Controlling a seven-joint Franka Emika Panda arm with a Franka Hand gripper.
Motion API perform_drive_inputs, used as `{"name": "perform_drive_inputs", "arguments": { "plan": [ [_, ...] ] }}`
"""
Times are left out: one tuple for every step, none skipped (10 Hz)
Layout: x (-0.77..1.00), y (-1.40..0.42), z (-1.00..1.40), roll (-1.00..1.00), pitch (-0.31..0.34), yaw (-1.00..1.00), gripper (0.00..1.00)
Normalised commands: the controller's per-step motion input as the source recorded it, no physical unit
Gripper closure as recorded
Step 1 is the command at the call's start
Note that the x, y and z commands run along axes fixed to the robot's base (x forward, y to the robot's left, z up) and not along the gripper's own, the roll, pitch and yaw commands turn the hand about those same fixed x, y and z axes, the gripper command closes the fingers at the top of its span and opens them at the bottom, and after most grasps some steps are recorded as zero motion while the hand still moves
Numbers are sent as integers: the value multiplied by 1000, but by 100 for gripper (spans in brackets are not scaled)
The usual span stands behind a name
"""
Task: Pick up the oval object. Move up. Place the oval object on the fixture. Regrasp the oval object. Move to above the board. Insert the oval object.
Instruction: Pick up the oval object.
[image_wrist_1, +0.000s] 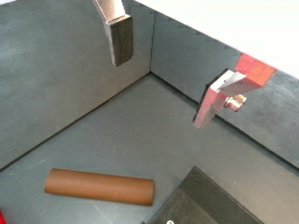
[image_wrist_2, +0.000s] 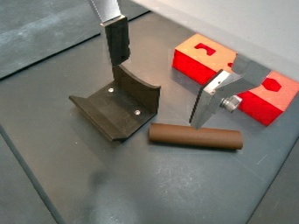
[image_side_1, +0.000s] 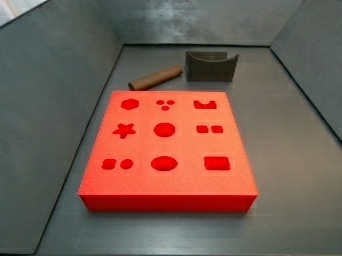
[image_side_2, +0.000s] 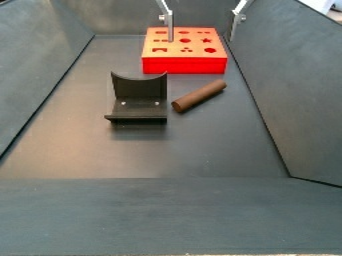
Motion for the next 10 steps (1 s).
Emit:
{"name": "perform_drive_inputs", "arguments": {
  "plan": [
    [-40,0,-83,-104,-19,14,0],
    [-80,-740,-431,-66,0,-369,0],
    [0,-591,-349,0,-34,-674,0],
    [0,-443,-349,0,-19,-803,0],
    [0,-443,-354,0,-24,-806,0],
    [0,-426,-360,0,-31,-817,0],
    [0,-397,-369,0,-43,-837,0],
    [0,-369,-377,0,-49,-857,0],
    [0,-363,-383,0,-44,-857,0],
    [0,-343,-386,0,-49,-871,0]
  ]
}}
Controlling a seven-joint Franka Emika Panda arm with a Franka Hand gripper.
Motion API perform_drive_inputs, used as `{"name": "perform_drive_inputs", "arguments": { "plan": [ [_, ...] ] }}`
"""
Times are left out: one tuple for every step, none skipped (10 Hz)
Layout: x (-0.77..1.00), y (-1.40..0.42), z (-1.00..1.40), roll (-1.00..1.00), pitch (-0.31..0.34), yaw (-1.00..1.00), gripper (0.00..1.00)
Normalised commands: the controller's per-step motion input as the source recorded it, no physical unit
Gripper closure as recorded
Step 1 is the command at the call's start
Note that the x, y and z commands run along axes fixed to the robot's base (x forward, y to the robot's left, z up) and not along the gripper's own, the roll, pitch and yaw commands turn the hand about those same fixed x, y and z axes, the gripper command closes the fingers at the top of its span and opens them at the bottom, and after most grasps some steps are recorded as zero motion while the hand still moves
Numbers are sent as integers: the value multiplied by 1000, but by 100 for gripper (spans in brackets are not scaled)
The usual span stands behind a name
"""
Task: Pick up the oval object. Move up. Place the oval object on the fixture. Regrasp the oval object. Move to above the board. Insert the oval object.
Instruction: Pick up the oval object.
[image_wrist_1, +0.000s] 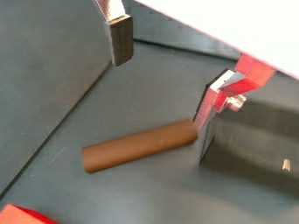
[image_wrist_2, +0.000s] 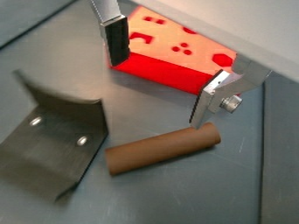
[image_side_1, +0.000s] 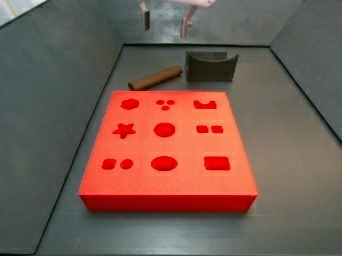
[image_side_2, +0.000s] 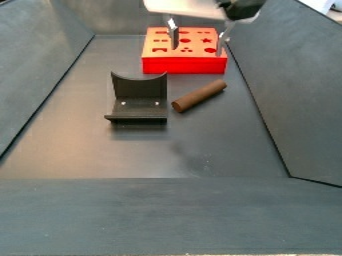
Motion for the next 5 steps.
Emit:
{"name": "perform_drive_inputs", "arguments": {
  "plan": [
    [0,-343,-391,0,-44,-869,0],
    [0,-346,-391,0,-49,-869,0],
    [0,-343,-397,0,-47,-869,0],
    [0,-331,-409,0,-43,-869,0],
    [0,-269,-503,0,0,-877,0]
  ]
}}
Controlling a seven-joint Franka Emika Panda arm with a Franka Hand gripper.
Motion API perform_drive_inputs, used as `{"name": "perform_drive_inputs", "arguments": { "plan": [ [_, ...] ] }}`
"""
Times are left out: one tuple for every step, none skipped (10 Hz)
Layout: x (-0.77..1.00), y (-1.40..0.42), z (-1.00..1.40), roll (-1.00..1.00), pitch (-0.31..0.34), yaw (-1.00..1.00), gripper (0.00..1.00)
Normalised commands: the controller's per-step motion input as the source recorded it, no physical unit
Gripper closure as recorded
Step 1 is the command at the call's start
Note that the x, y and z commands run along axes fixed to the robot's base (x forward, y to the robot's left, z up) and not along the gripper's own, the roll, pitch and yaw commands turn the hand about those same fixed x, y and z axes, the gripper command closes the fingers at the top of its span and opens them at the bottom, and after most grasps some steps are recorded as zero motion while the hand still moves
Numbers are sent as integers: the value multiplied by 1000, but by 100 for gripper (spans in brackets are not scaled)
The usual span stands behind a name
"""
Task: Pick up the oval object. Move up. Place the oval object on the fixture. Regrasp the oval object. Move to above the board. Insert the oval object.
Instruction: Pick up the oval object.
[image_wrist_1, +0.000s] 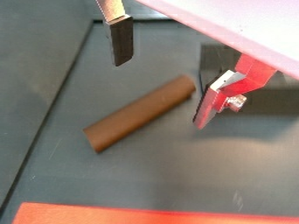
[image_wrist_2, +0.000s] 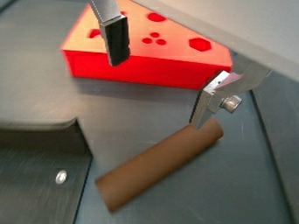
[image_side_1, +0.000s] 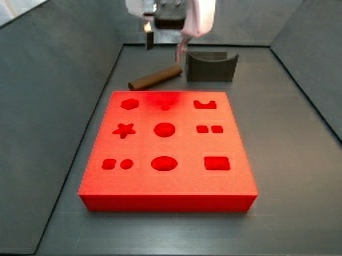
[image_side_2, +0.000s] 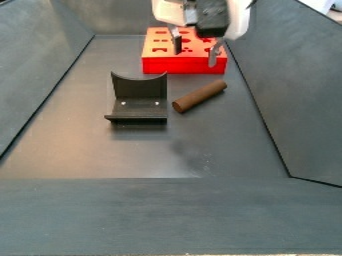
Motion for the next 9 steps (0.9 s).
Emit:
{"name": "perform_drive_inputs", "arguments": {
  "plan": [
    [-469,0,-674,0,0,-686,0],
    [-734,3,-734,-23,0,-426,0],
    [-934,29,-754,-59,17,-177,0],
    [-883,0,-694,-101,40,-17,0],
    [-426,71,-294,-131,0,0,0],
    [-231,80,-49,-123,-91,94,0],
    [-331,211,-300,-44,-120,126,0],
    [-257,231,-303,-13,-84,143,0],
    [-169,209,-183,-63,-57,123,0]
  ]
}}
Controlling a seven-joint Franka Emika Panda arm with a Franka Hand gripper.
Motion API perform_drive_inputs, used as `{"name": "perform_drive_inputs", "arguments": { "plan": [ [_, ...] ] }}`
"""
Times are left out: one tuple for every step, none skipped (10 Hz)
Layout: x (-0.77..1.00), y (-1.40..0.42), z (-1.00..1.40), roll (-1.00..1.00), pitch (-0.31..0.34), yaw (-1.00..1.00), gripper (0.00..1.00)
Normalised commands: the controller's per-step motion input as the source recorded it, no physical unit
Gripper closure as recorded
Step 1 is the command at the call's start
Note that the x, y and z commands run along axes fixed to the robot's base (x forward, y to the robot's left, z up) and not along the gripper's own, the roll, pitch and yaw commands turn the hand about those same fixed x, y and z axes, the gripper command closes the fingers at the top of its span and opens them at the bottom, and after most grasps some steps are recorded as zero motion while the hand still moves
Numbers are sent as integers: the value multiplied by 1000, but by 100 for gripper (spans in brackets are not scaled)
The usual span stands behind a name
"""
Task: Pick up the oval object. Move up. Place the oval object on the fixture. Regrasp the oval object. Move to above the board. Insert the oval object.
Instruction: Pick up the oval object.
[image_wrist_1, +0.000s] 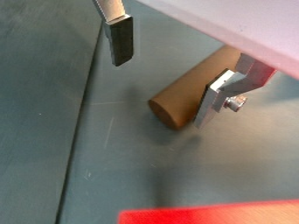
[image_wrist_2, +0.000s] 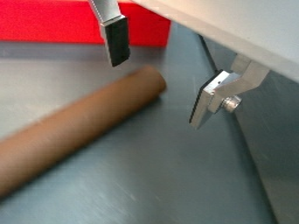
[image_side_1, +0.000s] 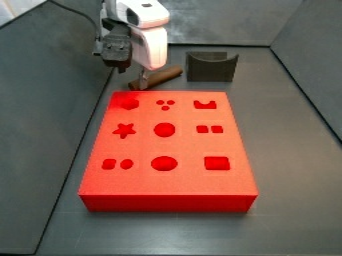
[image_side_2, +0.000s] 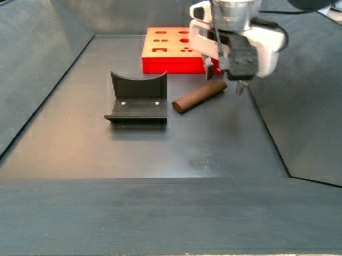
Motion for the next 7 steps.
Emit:
{"name": "perform_drive_inputs", "arguments": {
  "plan": [
    [-111,109,-189,-69,-44,106,0],
    [-17,0,-149,-69,-29,54,0],
    [49,0,-174,-33,0,0,0],
    [129,-80,-243,0,0,-51,0],
    [154,-83,-229,0,0,-86,0],
    [103,-23,-206,0,0,-83,0],
    [49,0,-97,-11,0,-49,0]
  ]
}}
